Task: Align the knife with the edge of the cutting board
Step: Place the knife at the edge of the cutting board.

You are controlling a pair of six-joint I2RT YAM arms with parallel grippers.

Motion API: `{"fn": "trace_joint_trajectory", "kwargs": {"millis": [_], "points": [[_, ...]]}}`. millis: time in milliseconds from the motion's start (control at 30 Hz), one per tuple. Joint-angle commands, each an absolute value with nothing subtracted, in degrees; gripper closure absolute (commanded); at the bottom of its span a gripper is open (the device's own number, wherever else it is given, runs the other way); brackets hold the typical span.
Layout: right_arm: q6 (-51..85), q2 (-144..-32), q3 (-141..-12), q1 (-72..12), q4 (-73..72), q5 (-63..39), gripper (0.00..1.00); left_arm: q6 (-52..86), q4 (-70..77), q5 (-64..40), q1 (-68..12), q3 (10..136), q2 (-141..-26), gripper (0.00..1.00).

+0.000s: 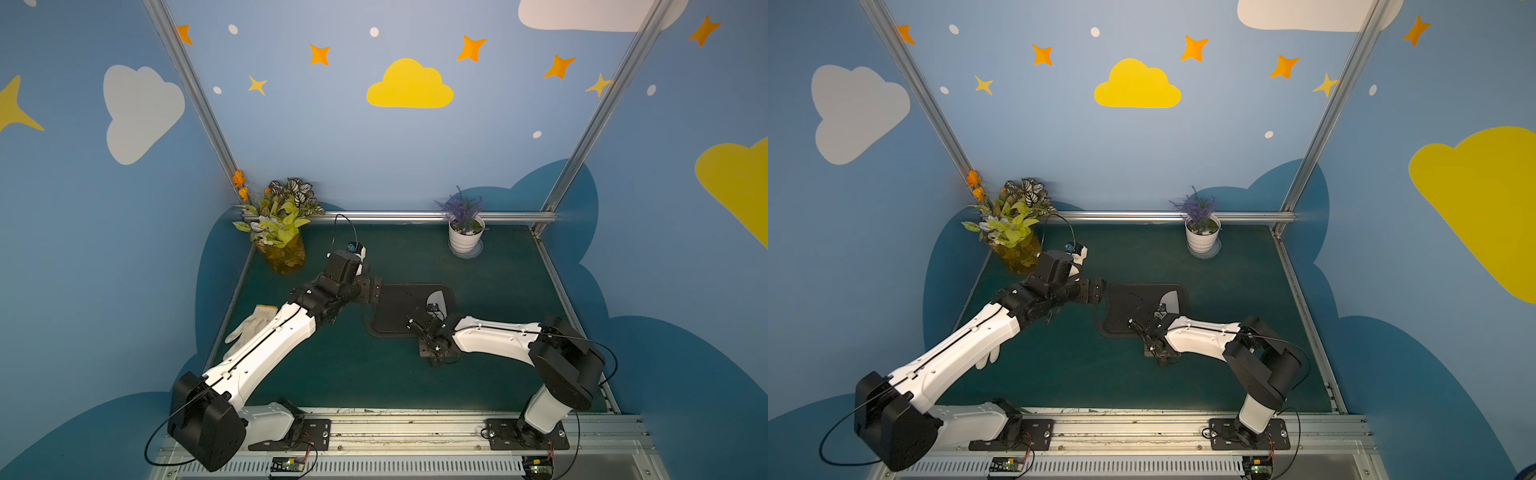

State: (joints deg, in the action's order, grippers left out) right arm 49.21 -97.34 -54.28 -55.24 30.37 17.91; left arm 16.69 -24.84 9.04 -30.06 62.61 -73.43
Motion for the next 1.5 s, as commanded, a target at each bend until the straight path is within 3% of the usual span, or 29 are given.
{"fn": "trace_joint_trajectory", "kwargs": {"millis": [0,600,933,1267,1367,1467], "points": [[49.51,-100.54,-54.76,-54.04,29.36,18.99,0.52,16.31,-25.68,9.40,-30.12,63.19,-73.39,0.00],[51.31,-101.31,-51.87,-51.31,24.73,16.24,0.60,16.27,-25.69,9.08,-30.15,63.24,-73.47,0.00],[50.47,-99.64,-50.19,-50.62,24.25,16.52,0.83,15.87,-25.71,9.75,-30.14,63.19,-73.30,0.00],[47.70,-98.17,-51.21,-51.32,27.17,18.15,0.98,15.66,-25.75,10.19,-30.17,63.19,-73.39,0.00],[46.84,-98.44,-51.50,-51.34,27.42,17.20,0.99,15.59,-25.76,10.24,-30.15,63.27,-73.51,0.00],[46.36,-99.59,-51.89,-51.46,27.31,15.98,0.90,15.58,-25.85,10.28,-30.17,63.24,-73.56,0.00]]}}
